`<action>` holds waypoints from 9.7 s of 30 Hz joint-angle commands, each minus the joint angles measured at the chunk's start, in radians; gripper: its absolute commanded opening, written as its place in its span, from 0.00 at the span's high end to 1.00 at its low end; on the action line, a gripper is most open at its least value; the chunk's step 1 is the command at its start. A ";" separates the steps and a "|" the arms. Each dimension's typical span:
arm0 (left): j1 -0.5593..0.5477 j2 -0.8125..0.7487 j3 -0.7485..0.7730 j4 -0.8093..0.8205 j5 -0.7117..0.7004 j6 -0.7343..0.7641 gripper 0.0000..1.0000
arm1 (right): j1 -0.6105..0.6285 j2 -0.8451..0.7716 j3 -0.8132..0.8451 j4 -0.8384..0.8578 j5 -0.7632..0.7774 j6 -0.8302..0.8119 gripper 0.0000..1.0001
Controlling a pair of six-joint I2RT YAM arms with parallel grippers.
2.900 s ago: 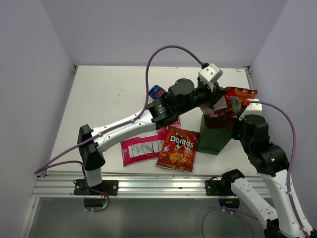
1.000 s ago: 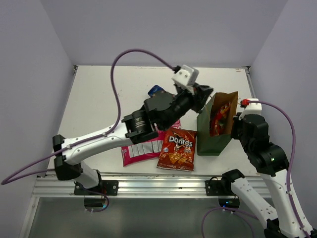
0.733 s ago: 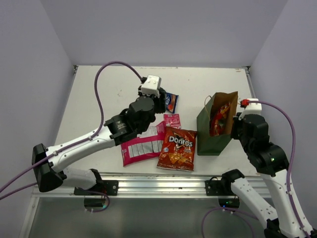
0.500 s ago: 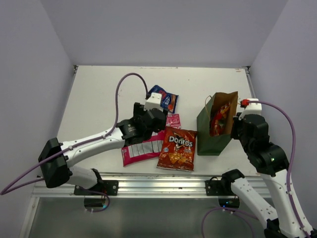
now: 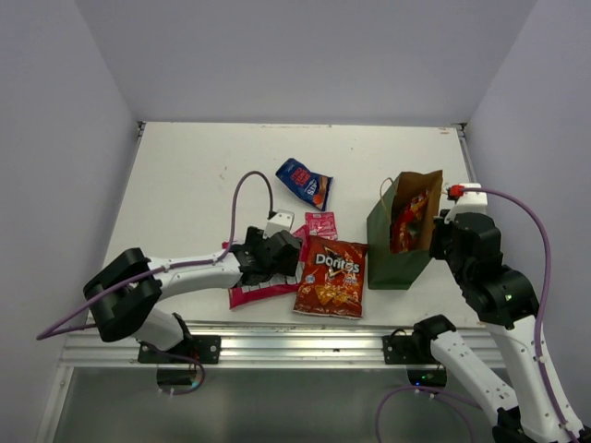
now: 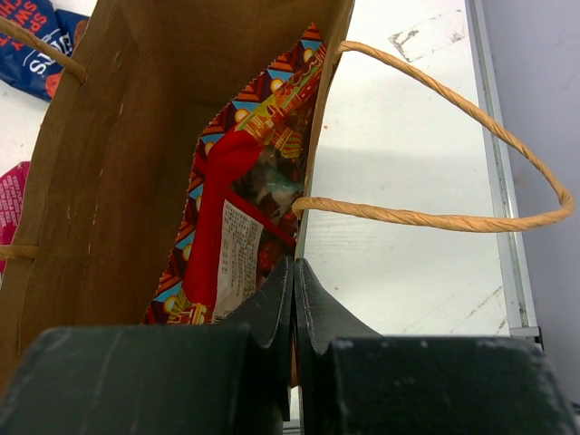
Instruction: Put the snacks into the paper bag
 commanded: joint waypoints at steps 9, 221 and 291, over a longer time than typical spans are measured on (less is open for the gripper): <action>0.018 0.140 -0.021 0.172 0.102 0.025 0.10 | 0.001 -0.001 0.000 0.017 -0.023 -0.018 1.00; 0.075 0.301 1.104 0.794 1.159 -0.158 1.00 | 0.001 -0.006 -0.011 0.032 -0.080 -0.020 1.00; 0.133 0.708 1.289 0.704 1.613 -0.215 1.00 | 0.001 0.015 -0.011 0.032 -0.072 -0.018 1.00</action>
